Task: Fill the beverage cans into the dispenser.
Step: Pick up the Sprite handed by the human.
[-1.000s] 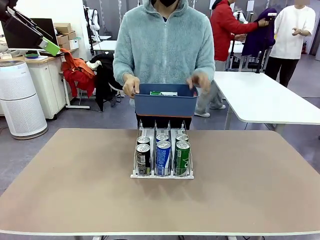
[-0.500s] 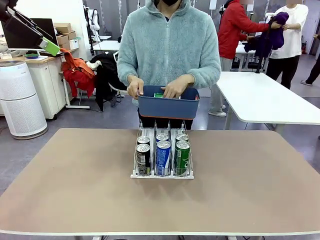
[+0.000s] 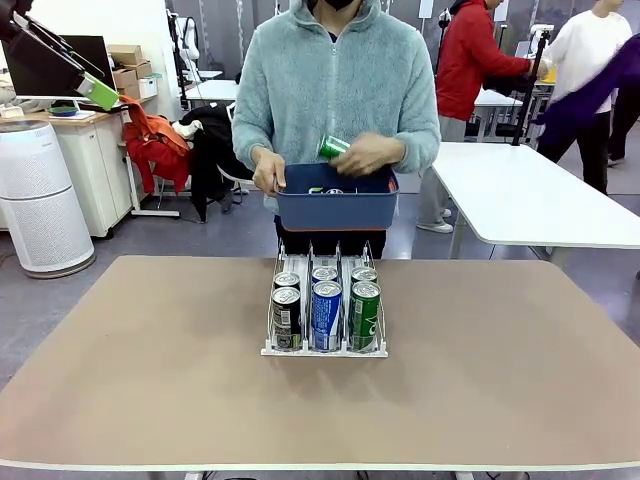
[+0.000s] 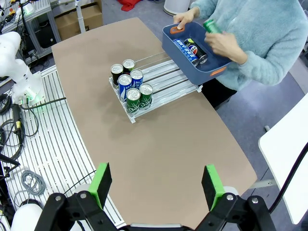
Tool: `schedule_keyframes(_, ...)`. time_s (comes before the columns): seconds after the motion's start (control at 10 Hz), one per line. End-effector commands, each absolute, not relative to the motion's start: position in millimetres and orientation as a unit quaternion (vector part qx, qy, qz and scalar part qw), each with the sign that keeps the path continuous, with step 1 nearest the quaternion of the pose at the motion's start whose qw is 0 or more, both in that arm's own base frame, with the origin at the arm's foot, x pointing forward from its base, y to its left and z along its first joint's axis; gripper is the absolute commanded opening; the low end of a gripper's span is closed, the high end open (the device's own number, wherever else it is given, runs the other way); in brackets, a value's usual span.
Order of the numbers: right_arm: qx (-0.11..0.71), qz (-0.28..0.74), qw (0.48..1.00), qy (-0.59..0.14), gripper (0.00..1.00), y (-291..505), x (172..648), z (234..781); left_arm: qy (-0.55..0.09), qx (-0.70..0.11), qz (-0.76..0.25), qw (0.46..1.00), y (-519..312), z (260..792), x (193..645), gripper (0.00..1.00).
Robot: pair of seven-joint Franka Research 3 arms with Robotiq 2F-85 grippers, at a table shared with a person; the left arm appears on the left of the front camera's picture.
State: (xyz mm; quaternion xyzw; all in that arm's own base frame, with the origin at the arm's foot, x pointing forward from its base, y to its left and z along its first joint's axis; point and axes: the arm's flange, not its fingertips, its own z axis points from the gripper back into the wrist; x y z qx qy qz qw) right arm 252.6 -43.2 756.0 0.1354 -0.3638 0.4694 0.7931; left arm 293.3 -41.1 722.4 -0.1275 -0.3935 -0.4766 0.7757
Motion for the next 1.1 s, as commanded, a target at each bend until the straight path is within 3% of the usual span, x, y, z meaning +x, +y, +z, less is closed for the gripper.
schedule_keyframes(0.0,0.134,0.470,0.793,-0.363,1.00,-42.3,252.5,756.1,-0.392,-0.128,-0.477,0.776,-41.1,722.0,293.2,1.00)
schedule_keyframes(1.0,0.134,0.470,0.793,-0.363,1.00,-42.3,252.5,756.1,-0.392,-0.128,-0.477,0.776,-41.1,722.0,293.2,1.00)
